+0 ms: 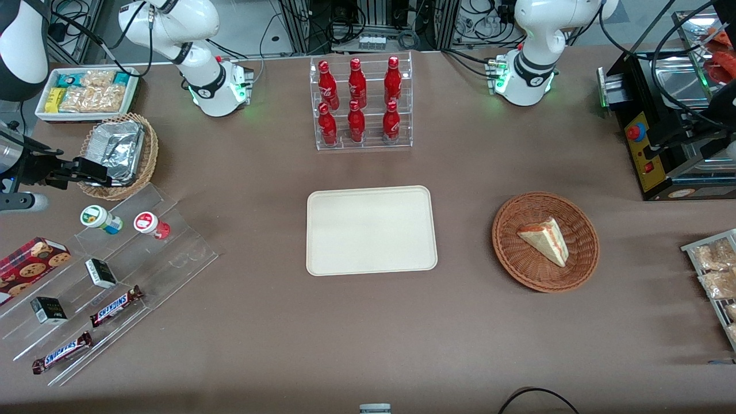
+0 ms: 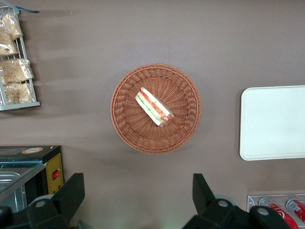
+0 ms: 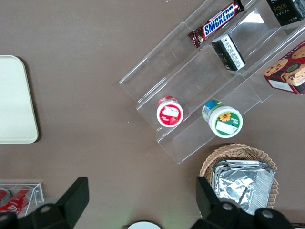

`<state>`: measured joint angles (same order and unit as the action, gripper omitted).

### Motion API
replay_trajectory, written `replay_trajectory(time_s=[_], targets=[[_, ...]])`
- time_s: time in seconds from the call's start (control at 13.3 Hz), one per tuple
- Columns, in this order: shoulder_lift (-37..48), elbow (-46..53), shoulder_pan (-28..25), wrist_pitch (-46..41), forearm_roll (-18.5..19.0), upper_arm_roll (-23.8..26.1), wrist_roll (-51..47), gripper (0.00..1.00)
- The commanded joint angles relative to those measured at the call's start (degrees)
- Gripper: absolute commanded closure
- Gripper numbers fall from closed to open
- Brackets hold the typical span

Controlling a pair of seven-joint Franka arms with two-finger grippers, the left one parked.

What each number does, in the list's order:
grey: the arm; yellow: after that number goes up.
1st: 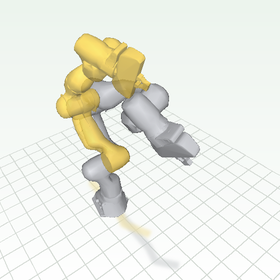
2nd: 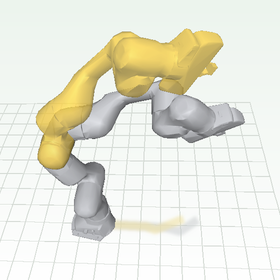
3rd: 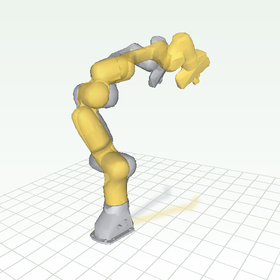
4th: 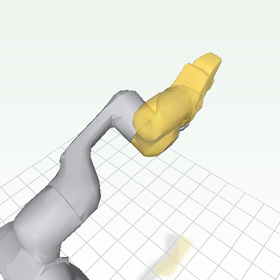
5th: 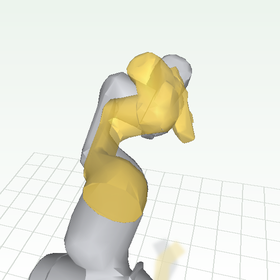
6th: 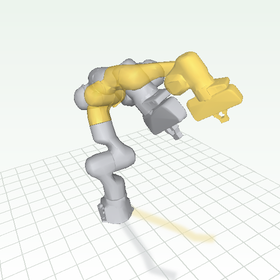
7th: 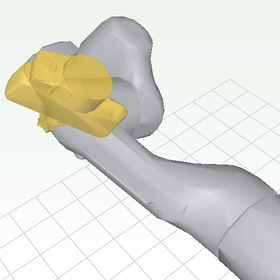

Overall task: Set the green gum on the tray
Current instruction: 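Move the right gripper down toward the green-lidded gum tub on the acrylic stand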

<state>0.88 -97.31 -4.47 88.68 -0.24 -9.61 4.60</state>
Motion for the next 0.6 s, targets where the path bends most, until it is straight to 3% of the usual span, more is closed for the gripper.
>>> replay_trajectory(time_s=[0.0,0.3,0.53], targets=[[-0.44,1.07,0.25,-1.15,0.42,-0.32,0.5,0.0],[-0.44,-0.77,0.6,1.66,-0.2,-0.59,2.25,0.0],[-0.27,-6.12,2.52,7.28,-0.2,-0.85,12.07,0.0]])
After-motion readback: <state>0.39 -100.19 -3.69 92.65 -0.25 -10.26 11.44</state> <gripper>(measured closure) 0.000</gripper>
